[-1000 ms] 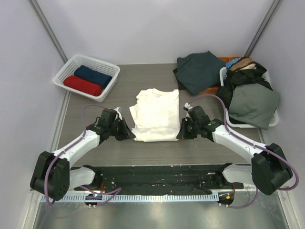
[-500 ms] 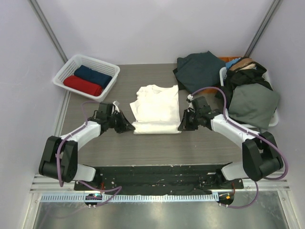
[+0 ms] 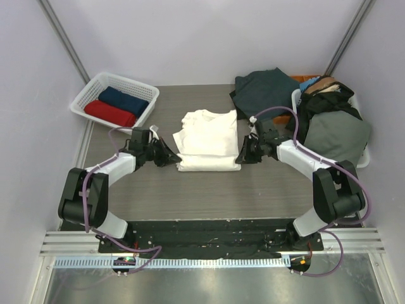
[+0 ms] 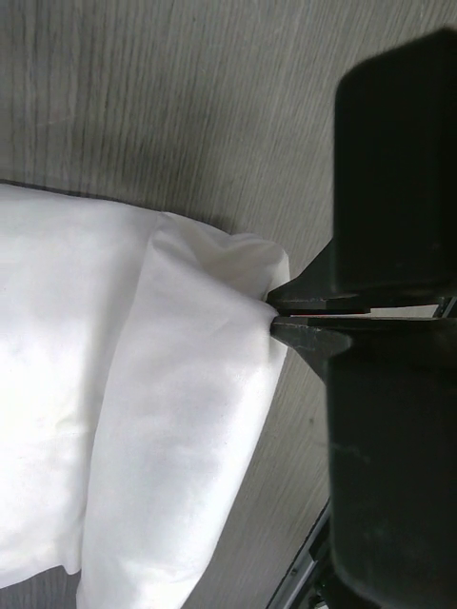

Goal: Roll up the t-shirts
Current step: Roll the T-shirt to the center of the board.

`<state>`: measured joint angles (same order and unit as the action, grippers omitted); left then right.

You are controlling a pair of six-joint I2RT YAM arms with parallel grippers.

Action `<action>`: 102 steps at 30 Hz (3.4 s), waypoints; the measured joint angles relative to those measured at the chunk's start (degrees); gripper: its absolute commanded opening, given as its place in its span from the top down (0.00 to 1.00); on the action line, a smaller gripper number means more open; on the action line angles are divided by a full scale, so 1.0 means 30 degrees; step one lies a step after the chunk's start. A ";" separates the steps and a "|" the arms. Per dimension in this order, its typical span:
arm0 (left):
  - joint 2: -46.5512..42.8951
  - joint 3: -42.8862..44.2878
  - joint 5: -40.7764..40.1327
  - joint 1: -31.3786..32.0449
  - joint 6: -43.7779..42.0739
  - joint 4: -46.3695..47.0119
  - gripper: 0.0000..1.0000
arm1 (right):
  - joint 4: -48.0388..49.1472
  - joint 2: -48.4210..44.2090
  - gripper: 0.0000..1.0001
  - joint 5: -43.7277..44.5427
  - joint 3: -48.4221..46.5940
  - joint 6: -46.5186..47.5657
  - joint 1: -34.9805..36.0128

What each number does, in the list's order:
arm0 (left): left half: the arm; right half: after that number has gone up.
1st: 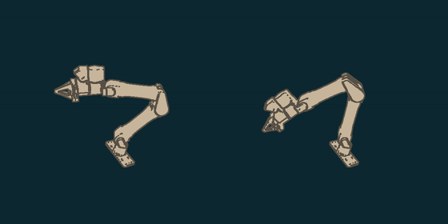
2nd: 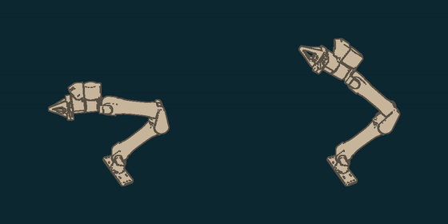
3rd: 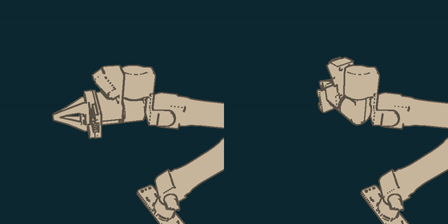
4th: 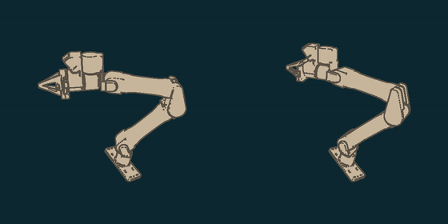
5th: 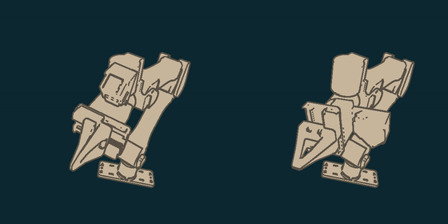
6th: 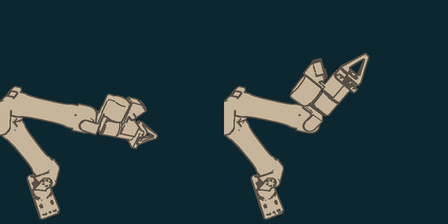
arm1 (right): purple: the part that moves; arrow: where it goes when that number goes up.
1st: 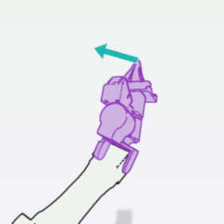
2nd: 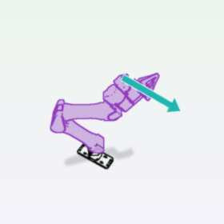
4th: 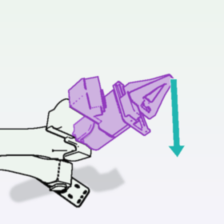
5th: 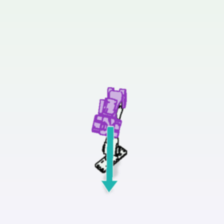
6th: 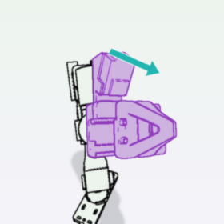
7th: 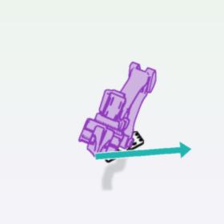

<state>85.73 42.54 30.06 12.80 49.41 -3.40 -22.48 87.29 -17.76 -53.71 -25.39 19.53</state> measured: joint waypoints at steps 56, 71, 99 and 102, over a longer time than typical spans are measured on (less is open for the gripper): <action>0.8400 0.5195 -0.0539 -0.0969 0.0000 0.3934 1.00 | 0.4000 0.7621 0.99 0.0189 -0.4524 -0.1355 -0.1406; 0.0867 -0.3198 -0.1851 0.0758 0.0539 0.3905 1.00 | 0.3730 0.0576 0.99 -0.0270 0.3351 -0.1588 -0.0656; 0.2492 0.0401 -0.3439 0.0940 -0.0605 0.0364 1.00 | 0.2215 0.1559 0.99 0.0619 0.1756 -0.1224 -0.0539; 0.2790 0.0379 -0.3308 0.0925 -0.0576 0.0860 1.00 | 0.2506 0.1778 0.95 0.0714 0.1763 -0.1224 -0.0546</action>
<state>94.11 43.68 20.14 15.57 47.68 -0.82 -14.96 92.62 -15.62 -48.42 -29.06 17.89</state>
